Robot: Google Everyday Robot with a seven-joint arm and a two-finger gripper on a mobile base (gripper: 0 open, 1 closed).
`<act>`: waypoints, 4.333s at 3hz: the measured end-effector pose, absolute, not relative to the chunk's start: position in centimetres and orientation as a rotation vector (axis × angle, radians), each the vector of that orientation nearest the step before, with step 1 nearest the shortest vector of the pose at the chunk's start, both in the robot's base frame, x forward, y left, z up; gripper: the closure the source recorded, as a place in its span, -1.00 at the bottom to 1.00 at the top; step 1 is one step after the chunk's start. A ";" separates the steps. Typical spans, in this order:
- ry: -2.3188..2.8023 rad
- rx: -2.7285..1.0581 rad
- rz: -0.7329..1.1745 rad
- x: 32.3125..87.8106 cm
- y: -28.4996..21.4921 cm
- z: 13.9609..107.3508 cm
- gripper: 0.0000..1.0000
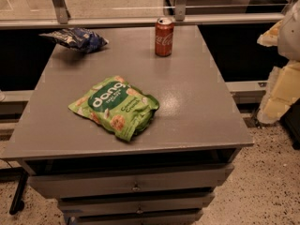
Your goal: Move green rice chip bag near coke can
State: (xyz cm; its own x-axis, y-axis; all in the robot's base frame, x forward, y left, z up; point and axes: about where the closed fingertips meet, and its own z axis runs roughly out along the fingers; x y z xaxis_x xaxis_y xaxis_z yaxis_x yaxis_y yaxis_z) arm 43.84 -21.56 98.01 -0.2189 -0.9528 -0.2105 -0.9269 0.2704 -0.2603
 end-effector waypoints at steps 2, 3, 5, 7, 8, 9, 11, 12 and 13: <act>2.183 -1.691 -0.062 43.9 -19.6 97.3 -1.00; 2.111 -1.620 0.078 44.2 -14.9 95.0 -1.00; 1.964 -1.447 0.322 46.9 -6.3 91.9 -1.00; 1.931 -1.380 0.444 48.1 -0.6 88.1 -1.00; 1.935 -1.370 0.490 48.0 1.4 86.5 -1.00; 1.946 -1.356 0.526 48.0 3.0 85.5 -1.00; 1.987 -1.322 0.574 47.7 4.7 84.3 -0.21; 2.010 -1.302 0.580 47.4 4.6 84.1 0.27; 2.029 -1.286 0.568 47.2 3.9 84.1 0.74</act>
Offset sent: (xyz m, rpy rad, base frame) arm 0.0032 0.0575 -0.0264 0.1667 -0.0320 0.0281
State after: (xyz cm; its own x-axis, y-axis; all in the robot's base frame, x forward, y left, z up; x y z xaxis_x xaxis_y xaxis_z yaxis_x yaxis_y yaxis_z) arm 47.17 3.86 84.14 -0.2988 -0.6193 -0.7261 -0.9064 0.4223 0.0127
